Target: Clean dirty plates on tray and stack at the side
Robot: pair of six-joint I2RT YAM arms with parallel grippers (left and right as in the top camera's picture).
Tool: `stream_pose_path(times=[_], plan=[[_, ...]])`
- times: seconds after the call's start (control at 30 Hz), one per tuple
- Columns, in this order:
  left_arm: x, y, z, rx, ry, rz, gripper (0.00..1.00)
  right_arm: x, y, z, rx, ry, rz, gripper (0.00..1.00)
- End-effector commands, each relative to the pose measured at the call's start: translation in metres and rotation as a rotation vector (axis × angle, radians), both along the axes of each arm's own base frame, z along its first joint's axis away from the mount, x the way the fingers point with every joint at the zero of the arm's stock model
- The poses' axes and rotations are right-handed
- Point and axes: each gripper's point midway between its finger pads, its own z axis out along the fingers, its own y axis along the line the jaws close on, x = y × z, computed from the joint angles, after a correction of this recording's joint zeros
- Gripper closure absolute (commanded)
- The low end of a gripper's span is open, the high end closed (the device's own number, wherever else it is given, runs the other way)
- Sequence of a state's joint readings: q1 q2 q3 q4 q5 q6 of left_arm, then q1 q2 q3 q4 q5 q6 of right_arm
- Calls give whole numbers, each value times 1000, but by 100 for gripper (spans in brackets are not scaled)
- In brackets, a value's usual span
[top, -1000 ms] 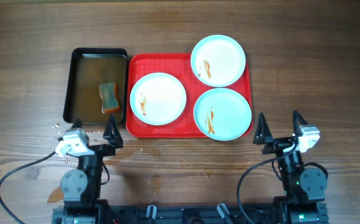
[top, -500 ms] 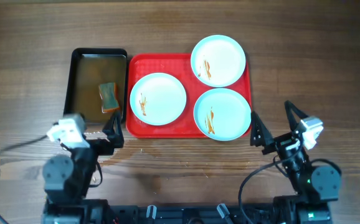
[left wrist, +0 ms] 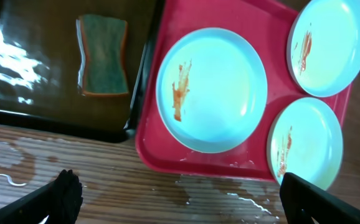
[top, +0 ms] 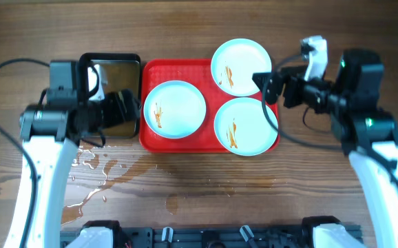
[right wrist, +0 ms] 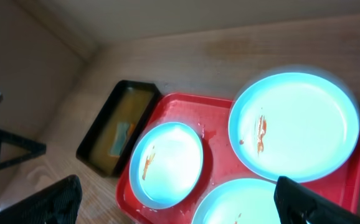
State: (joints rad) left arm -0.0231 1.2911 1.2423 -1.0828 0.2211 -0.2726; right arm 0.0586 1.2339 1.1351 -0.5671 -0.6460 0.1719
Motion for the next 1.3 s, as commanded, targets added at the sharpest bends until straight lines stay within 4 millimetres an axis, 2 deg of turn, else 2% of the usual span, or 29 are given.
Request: stream_pose_path(times=[0.0,0.07,0.13,0.2,0.27,0.37,0.47,0.57,0.63,0.7,0.83,0.93,1.03,1.13,1.2,1.23,1.27], plan=[[11,-5,-13,-39,68,-15,0,20,13,3,-9,8,105,0],[25,7,-26,32,70,15,0,35,14,-4,-9,-5,105,0],[32,7,-39,34,97,15,0,51,17,-9,47,21,76,0],[37,10,-54,50,133,20,0,63,40,-19,74,6,135,2],[43,17,-66,88,151,37,0,76,64,-48,39,62,97,5],[49,31,-70,159,147,74,3,78,94,-94,-73,148,21,13],[55,42,-69,213,121,125,2,71,116,-129,-158,202,9,17],[60,43,-68,205,107,154,3,55,131,-168,-218,292,49,32],[58,44,-68,210,115,160,4,48,134,-190,-265,335,52,37],[57,47,-69,206,121,187,4,43,132,-203,-280,386,27,39],[64,62,-68,190,101,255,3,35,141,-220,-285,437,20,49],[71,75,-72,186,93,294,1,34,142,-238,-295,484,-22,60],[74,74,-80,184,105,271,1,33,144,-251,-287,517,-31,61],[77,67,-91,170,122,200,2,32,144,-255,-287,524,-27,64],[79,65,-97,162,130,178,2,32,144,-260,-291,532,-29,73],[81,65,-97,169,123,159,2,30,145,-264,-291,543,-24,80],[81,65,-97,173,120,149,2,29,145,-266,-287,554,-20,94]])
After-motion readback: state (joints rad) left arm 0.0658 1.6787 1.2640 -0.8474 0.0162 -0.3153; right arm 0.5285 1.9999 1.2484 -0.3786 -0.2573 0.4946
